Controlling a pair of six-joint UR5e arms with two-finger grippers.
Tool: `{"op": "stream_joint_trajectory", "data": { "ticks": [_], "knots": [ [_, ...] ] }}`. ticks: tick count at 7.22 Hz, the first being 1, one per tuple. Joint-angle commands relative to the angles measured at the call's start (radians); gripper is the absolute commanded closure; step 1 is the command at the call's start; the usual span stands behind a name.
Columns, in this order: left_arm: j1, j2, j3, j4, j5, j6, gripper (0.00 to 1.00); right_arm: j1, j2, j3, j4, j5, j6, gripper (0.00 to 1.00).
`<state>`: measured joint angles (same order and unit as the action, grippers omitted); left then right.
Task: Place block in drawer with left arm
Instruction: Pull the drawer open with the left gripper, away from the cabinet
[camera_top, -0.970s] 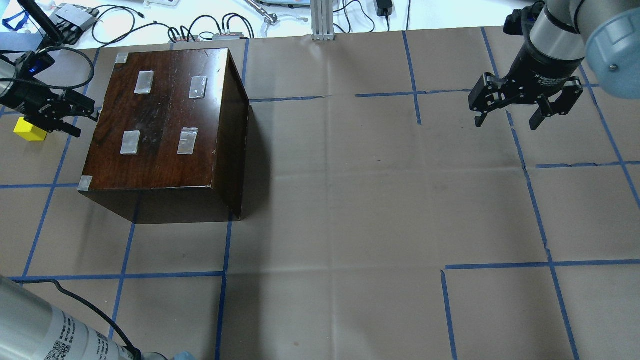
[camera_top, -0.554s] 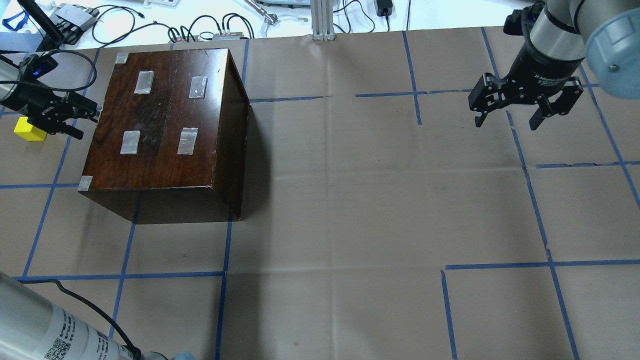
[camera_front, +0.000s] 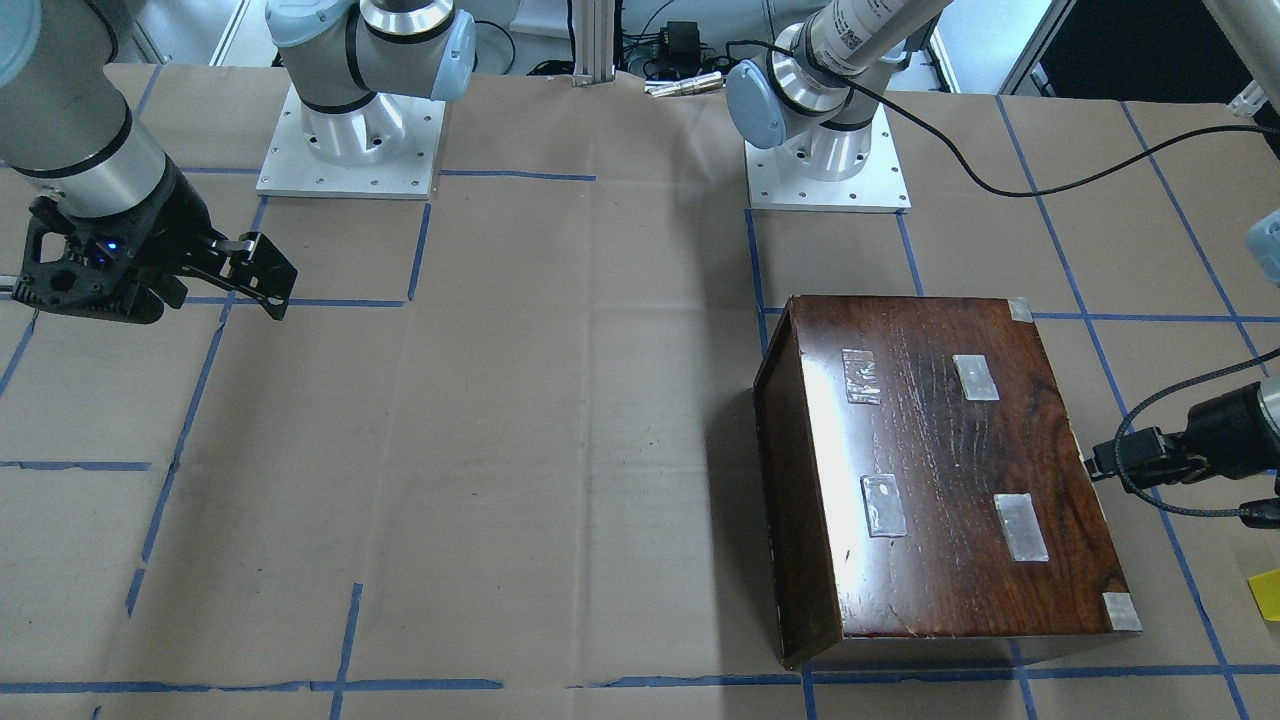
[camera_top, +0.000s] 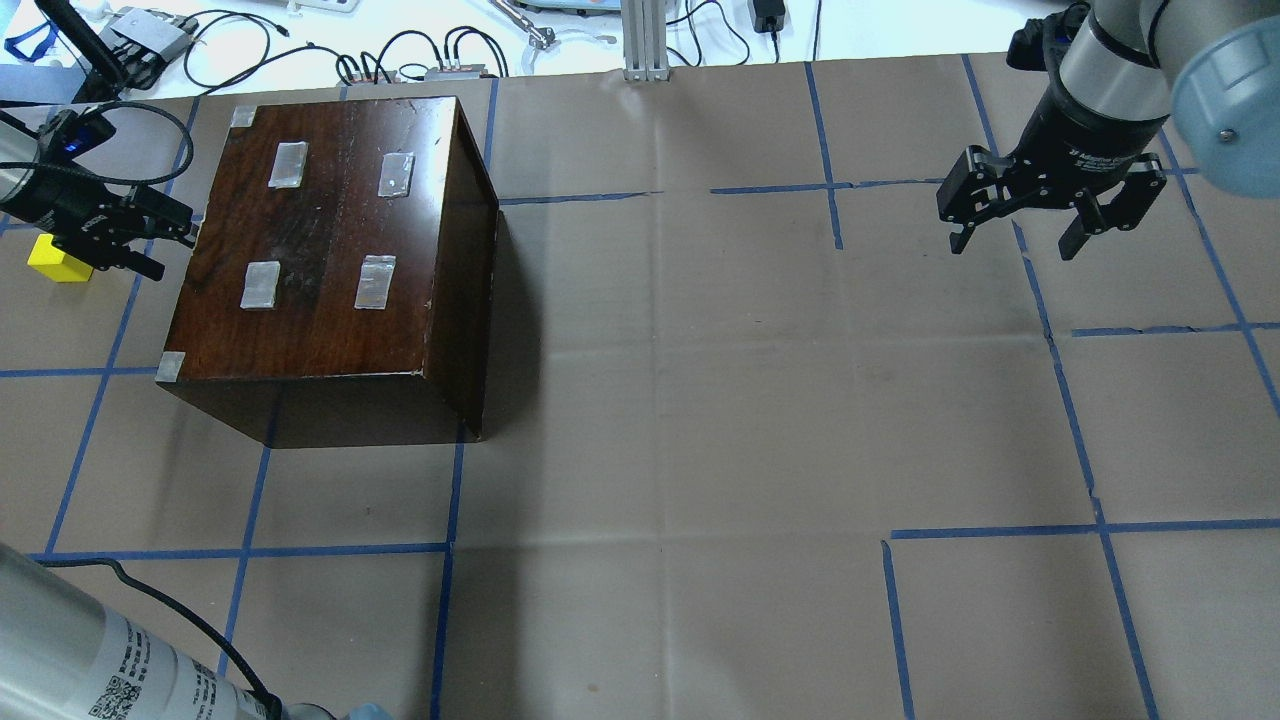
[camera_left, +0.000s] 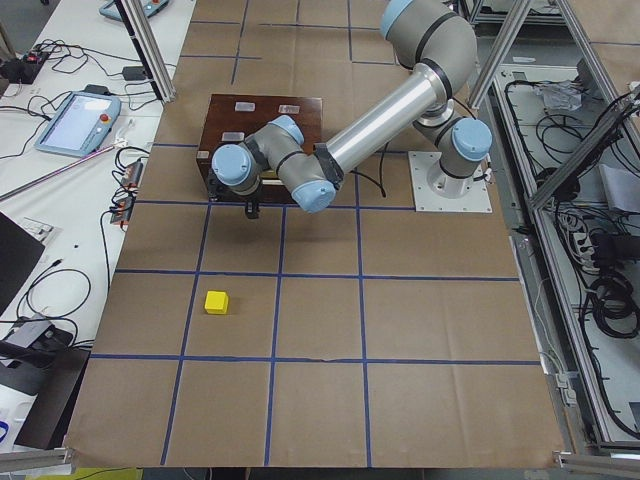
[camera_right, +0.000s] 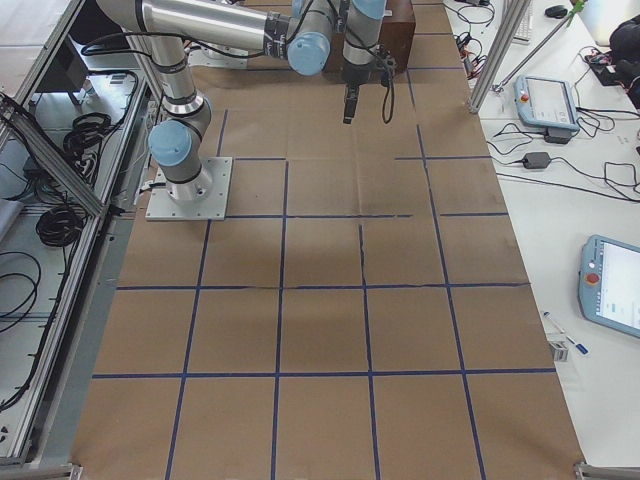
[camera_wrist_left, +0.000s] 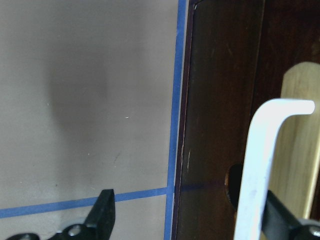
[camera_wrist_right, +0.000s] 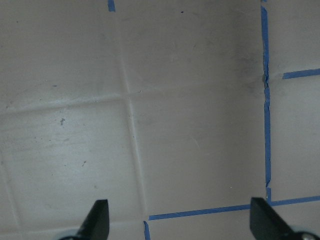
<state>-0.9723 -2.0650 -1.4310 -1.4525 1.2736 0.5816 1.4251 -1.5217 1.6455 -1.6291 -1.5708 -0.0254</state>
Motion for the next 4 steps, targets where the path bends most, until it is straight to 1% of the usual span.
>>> {"op": "stream_joint_trajectory", "data": {
  "ticks": [1,3,4],
  "knots": [
    [0.003,-0.007,0.011,0.004,0.056,0.0,0.01,0.0,0.0,0.0,0.0,0.0,0.001,0.0],
    [0.009,-0.007,0.015,0.011,0.094,0.001,0.01,0.0,0.0,0.0,0.0,0.0,-0.001,0.0],
    [0.02,-0.01,0.02,0.011,0.099,0.001,0.01,0.0,0.0,0.0,0.0,0.0,0.001,0.0]
  ]
}}
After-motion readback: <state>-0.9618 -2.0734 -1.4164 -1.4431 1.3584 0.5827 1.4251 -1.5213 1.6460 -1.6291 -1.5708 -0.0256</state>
